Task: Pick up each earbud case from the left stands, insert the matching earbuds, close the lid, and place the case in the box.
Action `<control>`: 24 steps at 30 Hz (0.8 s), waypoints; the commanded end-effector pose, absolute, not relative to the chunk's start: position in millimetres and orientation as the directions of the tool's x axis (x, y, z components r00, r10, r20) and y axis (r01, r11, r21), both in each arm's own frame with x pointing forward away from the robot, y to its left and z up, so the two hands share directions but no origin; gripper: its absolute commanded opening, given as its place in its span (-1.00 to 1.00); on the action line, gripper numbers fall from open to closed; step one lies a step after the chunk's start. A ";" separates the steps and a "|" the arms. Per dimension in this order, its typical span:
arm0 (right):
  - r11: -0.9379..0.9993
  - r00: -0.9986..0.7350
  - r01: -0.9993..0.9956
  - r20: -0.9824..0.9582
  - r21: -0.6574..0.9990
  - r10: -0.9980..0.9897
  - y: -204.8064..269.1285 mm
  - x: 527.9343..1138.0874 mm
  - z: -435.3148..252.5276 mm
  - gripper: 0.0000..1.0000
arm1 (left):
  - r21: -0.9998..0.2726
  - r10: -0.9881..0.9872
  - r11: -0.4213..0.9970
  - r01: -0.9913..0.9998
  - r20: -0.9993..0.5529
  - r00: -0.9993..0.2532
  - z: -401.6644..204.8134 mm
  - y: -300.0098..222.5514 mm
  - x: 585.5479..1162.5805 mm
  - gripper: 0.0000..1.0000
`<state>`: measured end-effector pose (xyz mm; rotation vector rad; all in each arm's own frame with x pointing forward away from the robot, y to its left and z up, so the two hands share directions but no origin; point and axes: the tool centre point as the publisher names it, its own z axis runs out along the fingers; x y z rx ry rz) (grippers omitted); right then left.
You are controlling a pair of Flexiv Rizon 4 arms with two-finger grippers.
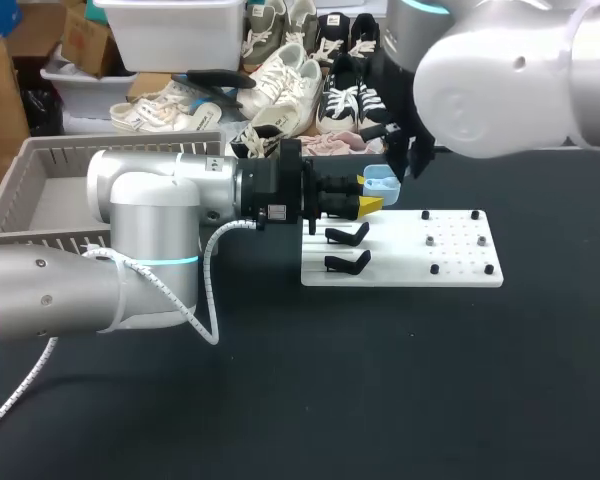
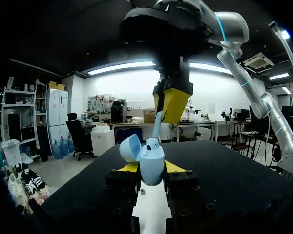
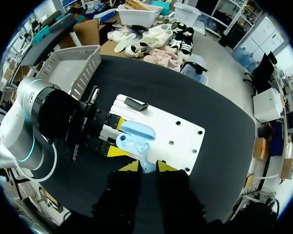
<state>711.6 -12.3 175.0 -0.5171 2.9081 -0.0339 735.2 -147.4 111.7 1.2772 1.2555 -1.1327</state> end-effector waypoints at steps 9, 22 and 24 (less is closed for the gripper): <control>0.932 -0.915 -0.360 -0.177 -0.042 -0.362 -0.2 718.6 174.4 -1.00 | 0.033 0.085 0.011 0.999 -0.996 0.032 110.8 -147.4 736.3 -1.00; 0.924 -0.908 -0.381 -0.181 -0.025 -0.379 5.7 715.2 173.4 -1.00 | 0.033 0.085 0.011 0.999 -0.996 0.032 110.8 -147.4 736.3 -1.00; 0.923 -0.906 -0.384 -0.181 -0.024 -0.382 7.0 714.9 173.1 -1.00 | 0.033 0.085 0.011 0.999 -0.996 0.032 110.8 -147.4 736.3 -1.00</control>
